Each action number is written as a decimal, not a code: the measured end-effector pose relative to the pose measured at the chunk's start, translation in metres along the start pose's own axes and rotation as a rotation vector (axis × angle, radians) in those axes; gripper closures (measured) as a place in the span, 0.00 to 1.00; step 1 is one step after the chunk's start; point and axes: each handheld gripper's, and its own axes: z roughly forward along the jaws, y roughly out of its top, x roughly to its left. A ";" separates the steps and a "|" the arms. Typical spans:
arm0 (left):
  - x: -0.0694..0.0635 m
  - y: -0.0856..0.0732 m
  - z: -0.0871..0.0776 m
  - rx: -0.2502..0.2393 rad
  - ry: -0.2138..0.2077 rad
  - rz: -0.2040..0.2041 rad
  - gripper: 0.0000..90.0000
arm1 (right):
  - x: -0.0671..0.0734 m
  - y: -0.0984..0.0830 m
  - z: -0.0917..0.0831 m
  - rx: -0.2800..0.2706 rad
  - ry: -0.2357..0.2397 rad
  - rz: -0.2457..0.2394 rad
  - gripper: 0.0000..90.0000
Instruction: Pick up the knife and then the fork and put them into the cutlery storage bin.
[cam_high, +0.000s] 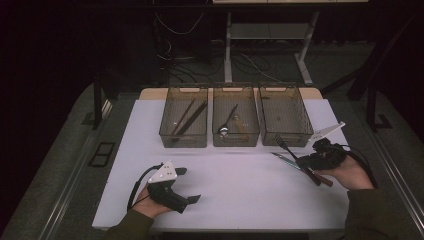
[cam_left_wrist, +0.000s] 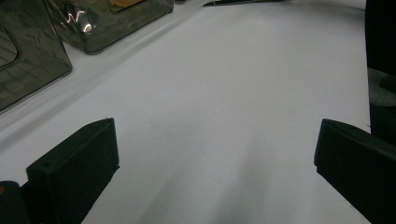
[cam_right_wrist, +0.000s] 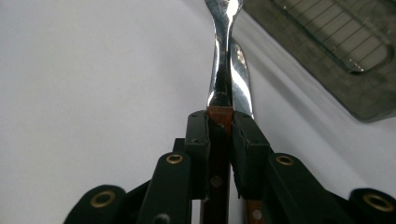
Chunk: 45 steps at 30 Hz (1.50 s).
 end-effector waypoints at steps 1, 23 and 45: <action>0.000 0.000 0.000 0.001 0.000 0.000 0.00 | -0.001 0.000 -0.001 -0.014 0.003 0.007 0.87; 0.006 -0.003 -0.004 -0.009 0.010 -0.013 0.00 | -0.013 0.020 -0.019 -0.224 -0.094 0.081 0.87; 0.004 -0.001 -0.003 -0.012 -0.001 -0.021 0.00 | -0.047 0.062 -0.036 -0.349 -0.178 0.147 0.86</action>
